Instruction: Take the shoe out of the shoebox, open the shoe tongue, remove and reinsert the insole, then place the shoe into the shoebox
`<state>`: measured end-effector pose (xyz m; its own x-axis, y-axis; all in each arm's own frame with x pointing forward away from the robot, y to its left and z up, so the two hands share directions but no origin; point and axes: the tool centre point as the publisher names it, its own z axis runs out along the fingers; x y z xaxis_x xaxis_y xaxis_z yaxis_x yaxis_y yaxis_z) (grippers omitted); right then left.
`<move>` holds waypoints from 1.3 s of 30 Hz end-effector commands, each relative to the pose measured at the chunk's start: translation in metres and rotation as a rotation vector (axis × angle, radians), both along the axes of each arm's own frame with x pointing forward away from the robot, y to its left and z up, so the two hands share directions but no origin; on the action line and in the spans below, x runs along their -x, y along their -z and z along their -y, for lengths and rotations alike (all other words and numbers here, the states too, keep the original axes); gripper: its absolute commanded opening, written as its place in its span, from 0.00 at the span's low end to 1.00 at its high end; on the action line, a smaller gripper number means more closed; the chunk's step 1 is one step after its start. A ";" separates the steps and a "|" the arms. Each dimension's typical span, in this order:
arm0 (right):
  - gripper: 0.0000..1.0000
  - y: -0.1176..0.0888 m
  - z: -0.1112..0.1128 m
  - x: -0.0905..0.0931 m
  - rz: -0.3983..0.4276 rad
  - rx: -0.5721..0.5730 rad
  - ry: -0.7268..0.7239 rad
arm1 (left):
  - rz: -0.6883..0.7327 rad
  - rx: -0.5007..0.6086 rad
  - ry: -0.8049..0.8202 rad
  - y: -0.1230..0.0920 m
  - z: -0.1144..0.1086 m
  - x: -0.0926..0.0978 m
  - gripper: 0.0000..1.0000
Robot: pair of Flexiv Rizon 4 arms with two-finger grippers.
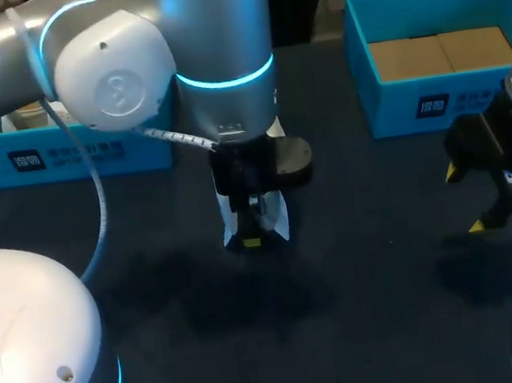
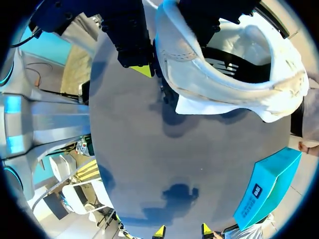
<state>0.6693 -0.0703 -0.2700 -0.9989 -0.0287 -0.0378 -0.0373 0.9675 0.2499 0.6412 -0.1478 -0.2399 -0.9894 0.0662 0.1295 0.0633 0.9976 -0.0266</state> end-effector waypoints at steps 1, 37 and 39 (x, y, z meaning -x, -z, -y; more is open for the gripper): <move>1.00 0.001 0.000 0.000 0.001 0.001 0.000 | 0.031 0.024 -0.016 -0.028 -0.027 -0.023 0.00; 1.00 0.001 0.000 0.000 0.001 0.001 0.000 | 0.089 -0.023 -0.044 -0.118 -0.246 -0.250 0.00; 1.00 0.001 0.000 0.000 0.001 0.001 0.000 | 0.100 -0.056 -0.033 -0.113 -0.264 -0.269 0.00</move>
<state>0.6693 -0.0704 -0.2700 -0.9989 -0.0287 -0.0378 -0.0372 0.9676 0.2499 0.8772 0.0873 -0.1241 -0.9998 0.0206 0.0014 0.0206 0.9994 0.0295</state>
